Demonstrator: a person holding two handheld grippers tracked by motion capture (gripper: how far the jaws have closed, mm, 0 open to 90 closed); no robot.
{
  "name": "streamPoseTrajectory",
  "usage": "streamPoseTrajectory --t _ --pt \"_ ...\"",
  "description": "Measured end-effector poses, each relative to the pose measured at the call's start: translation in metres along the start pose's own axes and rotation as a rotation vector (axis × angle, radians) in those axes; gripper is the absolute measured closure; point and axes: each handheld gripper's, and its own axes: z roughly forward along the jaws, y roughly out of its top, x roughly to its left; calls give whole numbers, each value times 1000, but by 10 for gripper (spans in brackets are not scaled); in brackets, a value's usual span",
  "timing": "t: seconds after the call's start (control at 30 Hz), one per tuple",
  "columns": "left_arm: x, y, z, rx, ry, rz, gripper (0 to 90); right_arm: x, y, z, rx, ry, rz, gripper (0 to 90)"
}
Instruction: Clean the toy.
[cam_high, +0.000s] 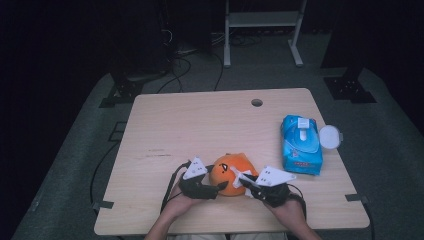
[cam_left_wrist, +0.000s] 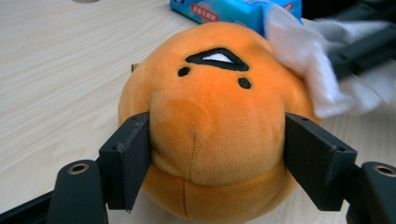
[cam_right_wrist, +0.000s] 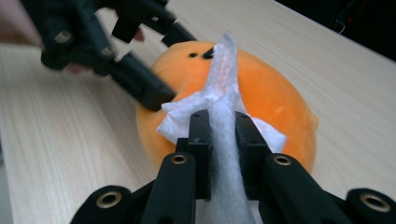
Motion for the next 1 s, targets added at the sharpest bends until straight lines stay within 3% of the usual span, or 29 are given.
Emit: streamPoseTrajectory --t 0.07,0.17,0.27,0.37,0.43,0.6,0.67,0.8,0.83,0.9,0.97,1.0 --pt "3 -3 -3 -7 -7 -22 278 -2 0 -2 5 -16 -6 789" --pt "5 -3 -3 -11 -13 -33 277 -20 -7 -10 27 -70 60 789" --pt "5 -3 -2 -14 -17 -31 277 -24 -14 -14 30 -44 108 789" --pt "5 -3 -2 -1 -9 -35 278 -9 -10 -6 27 13 71 788" --pt "8 -5 -3 -7 -12 -47 278 -5 -7 -4 29 7 34 788" --pt "9 -5 -3 -9 -21 -55 277 -35 -15 -14 23 -47 159 790" --pt "8 -4 -2 -13 -19 -51 277 -35 -18 -14 21 -48 172 790" --pt "4 -2 0 -15 -12 -37 269 -20 -11 -6 10 3 126 789" --pt "5 -2 -1 -13 -7 -40 266 -11 -5 -1 13 4 89 789" --pt "7 -2 -2 -11 -8 -60 199 -12 -4 0 13 2 87 789" --pt "7 4 -6 -6 5 -115 130 -27 -8 -2 4 -11 139 790" --pt "7 4 -6 -6 5 -115 134 -30 -10 -2 11 -27 146 790"
